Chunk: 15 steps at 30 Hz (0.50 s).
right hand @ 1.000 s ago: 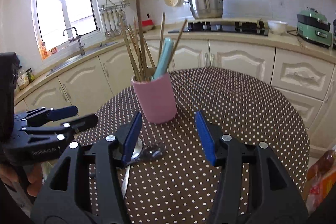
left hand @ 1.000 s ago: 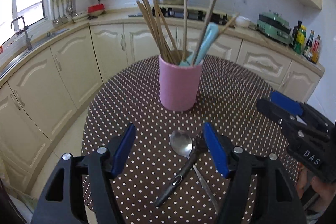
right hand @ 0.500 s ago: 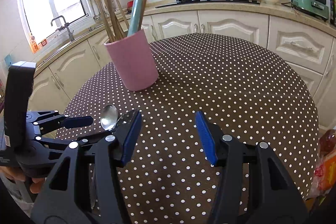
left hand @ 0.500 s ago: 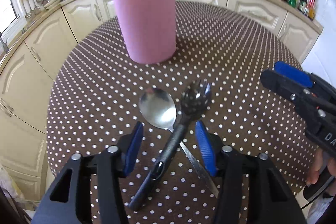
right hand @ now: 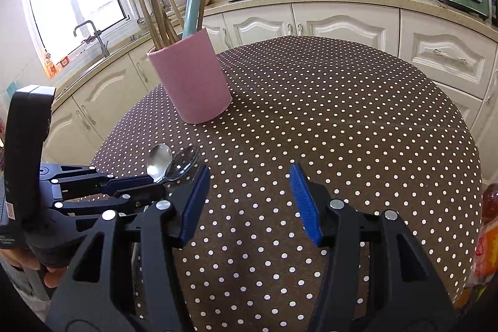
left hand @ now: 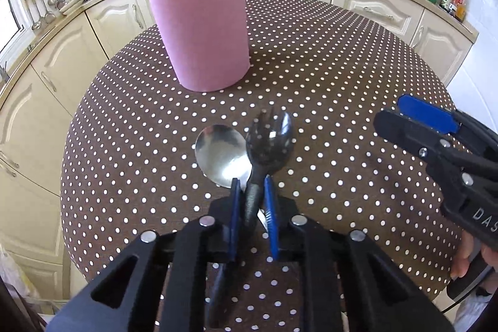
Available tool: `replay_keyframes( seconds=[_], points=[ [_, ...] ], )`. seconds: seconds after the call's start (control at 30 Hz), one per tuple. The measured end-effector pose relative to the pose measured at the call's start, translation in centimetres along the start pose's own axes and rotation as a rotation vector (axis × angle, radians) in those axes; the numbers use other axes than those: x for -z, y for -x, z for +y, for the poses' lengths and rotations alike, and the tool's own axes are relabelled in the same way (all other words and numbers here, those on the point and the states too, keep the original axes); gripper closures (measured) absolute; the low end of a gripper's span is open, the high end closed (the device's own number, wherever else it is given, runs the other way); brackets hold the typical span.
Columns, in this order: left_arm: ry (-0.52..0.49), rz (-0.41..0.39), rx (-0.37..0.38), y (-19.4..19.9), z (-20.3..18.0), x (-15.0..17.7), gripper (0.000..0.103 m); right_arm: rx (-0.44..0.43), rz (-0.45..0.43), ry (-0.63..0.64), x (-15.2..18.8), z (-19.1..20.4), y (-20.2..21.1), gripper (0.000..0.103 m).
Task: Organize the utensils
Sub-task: 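Grasp the black-handled spork with the left tool while the right tool grasps the metal spoon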
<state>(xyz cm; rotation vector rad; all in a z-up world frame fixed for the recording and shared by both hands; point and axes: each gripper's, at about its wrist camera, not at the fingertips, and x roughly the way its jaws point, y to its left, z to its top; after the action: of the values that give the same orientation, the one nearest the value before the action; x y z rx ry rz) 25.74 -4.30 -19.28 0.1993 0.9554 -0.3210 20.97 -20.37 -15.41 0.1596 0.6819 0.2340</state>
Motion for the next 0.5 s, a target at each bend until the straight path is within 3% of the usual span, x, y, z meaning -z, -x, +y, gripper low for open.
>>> replay_keyframes(
  seconds=[0.33,0.5],
  points=[
    [0.133,-0.099,0.111,3.5,2.6,1.0,0.092,-0.019,0.025,0.032,-0.1,1.4,-0.2,0.049],
    [0.227,-0.140,0.057,5.5,5.0,2.2,0.092,-0.059,0.086,0.095,-0.5,3.8,-1.3,0.049]
  ],
)
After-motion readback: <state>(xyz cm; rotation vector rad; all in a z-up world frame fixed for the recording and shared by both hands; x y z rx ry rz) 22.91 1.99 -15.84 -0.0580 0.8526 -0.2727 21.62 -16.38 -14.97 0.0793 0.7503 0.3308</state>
